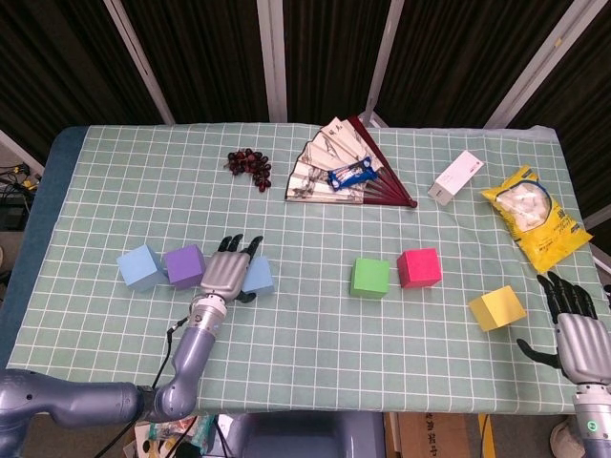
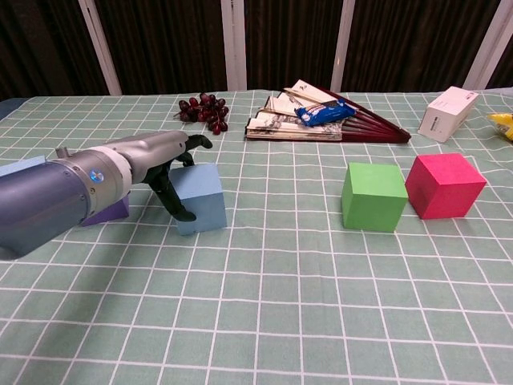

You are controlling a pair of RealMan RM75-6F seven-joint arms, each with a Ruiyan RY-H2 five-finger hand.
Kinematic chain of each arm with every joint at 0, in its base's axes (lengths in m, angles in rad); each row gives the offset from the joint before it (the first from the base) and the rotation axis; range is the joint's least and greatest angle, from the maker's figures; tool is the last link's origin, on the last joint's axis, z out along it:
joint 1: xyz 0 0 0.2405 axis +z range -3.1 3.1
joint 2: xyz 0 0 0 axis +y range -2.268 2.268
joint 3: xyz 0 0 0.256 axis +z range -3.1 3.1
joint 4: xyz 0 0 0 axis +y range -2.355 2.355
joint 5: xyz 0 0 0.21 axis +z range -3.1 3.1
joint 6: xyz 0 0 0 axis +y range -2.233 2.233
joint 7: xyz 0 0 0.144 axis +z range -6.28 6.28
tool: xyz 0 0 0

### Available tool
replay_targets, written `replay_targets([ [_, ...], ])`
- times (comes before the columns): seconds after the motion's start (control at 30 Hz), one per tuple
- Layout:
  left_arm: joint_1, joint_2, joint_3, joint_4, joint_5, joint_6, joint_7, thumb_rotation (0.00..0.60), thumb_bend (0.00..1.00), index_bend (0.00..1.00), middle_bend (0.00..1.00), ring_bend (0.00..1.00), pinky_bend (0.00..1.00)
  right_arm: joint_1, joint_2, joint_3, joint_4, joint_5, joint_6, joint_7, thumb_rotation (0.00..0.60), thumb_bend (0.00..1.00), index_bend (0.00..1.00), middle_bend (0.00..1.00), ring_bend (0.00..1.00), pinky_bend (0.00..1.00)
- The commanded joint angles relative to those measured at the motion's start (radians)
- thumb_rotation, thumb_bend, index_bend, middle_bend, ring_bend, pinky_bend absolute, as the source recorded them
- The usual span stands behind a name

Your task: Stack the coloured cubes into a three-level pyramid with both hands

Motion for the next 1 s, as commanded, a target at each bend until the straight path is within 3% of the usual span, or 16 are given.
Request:
replay_targets([
  [0.03,-0.009,-0.006,-0.002,0.011,0.007,-0.006,0.0,0.6,0.31,0.0,0.37,0.05,0.02,0.0,0.001,0.001,0.0,0.001,-0.001,0.001,0.6,0.22,0.0,0.0,0.0,0.0],
  [0.3,-0.093,-0.019,-0.061,0.08,0.033,-0.085,-0.002,0.6,0.31,0.0,0.37,0.05,0.02,0.001,0.005,0.007,0.006,0.014,-0.006,0.011,0.6,0.22,0.0,0.0,0.0,0.0],
  [1.0,-0.261,-0.082,-0.135,0.333,-0.044,-0.28,-0.052,0.6,0.31,0.01,0.37,0.05,0.02,0.006,0.007,0.017,0.008,0.043,-0.024,0.016,0.6,0.22,0.0,0.0,0.0,0.0],
])
